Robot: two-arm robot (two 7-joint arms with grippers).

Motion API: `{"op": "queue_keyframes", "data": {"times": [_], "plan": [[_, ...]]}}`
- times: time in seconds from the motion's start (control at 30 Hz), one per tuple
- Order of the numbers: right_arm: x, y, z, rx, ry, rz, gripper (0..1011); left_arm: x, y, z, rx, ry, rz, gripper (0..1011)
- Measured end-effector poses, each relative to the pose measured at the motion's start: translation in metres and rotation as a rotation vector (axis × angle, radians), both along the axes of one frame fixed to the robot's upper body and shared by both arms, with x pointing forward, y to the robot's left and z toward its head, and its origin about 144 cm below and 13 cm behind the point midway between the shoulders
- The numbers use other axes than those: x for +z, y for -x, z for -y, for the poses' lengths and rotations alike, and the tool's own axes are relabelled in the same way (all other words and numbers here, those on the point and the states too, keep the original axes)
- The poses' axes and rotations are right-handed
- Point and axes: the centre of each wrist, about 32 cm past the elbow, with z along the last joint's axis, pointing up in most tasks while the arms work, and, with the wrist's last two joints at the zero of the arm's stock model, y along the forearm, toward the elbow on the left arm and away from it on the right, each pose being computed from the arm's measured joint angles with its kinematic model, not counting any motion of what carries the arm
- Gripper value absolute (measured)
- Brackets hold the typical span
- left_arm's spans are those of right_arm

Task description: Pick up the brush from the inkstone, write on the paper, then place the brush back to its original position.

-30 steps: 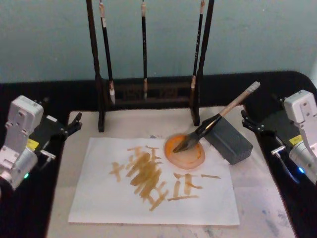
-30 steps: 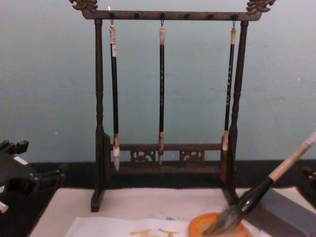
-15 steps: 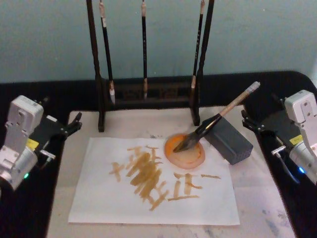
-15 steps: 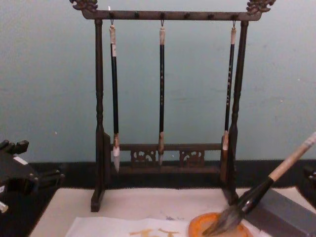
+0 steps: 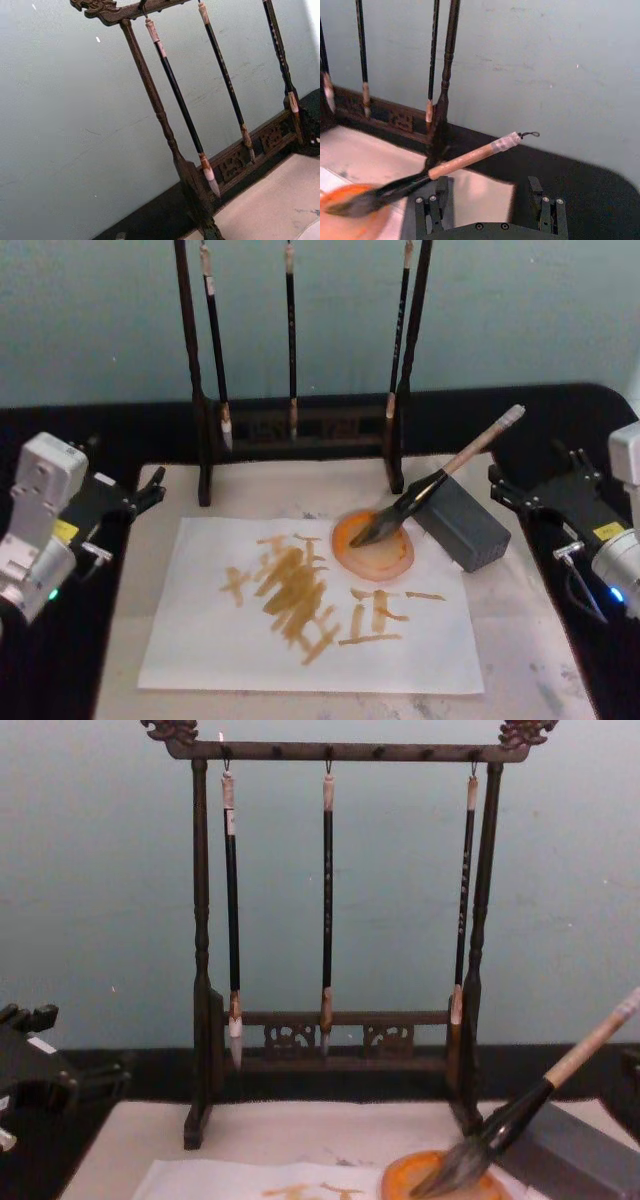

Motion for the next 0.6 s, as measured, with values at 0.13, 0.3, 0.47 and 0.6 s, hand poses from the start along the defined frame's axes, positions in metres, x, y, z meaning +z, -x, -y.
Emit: {"op": "queue_keyframes", "data": {"times": [0.13,0.3,0.47,0.6], "plan": [[0.0014,0.0053,-0.0026,-0.001,-0.103,-0.046,1000,0.0000,0.0000,0.0000,0.000,0.000,0.000,1010],[0.0043,0.0085,-0.0061,0.003,-0.267,-0.122,1000,0.0000,0.0000,0.0000,0.000,0.000,0.000,1010],[0.0061,0.0064,-0.0075,0.009,-0.416,-0.202,1000,0.0000,0.0000,0.0000,0.000,0.000,0.000,1010],[0.0052,0.0014,-0.0076,0.005,-0.531,-0.261,1000,0.0000,0.0000,0.0000,0.000,0.000,0.000,1010]]}}
